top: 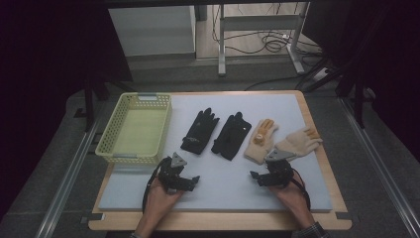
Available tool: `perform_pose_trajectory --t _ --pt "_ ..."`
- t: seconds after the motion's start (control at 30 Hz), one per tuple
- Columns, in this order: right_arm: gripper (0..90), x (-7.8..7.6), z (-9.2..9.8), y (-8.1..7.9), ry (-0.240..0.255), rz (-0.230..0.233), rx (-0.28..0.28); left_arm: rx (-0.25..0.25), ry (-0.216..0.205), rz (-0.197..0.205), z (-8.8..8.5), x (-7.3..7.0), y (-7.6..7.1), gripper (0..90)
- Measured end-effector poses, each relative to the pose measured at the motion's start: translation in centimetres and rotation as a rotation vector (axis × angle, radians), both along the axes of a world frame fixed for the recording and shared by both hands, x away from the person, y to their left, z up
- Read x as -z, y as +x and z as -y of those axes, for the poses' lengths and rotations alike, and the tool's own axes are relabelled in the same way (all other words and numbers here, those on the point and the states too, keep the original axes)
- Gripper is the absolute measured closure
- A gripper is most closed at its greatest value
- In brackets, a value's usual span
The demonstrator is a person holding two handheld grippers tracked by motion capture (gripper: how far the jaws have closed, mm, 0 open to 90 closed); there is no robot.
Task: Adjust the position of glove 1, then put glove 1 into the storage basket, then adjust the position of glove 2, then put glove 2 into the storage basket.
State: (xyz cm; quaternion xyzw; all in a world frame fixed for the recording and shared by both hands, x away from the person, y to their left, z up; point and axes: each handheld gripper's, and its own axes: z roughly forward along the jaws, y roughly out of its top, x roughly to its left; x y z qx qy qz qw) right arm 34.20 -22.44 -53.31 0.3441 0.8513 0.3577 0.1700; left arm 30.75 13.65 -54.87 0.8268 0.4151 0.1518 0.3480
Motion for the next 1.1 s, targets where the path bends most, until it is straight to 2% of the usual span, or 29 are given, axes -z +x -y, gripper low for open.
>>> perform_pose_trajectory --t 0.23,0.9,1.1 --pt "13.7 0.05 -0.12 0.0 -0.016 0.001 0.022 0.0 -0.002 0.0 -0.02 0.02 -0.01 7.3" --pt "14.8 0.01 -0.08 -0.02 -0.011 0.0 0.019 0.0 -0.004 0.002 -0.02 0.04 -0.01 7.3" --pt "16.3 -0.07 0.02 -0.02 0.005 -0.01 0.019 0.0 -0.003 0.0 -0.03 0.02 -0.01 7.3"
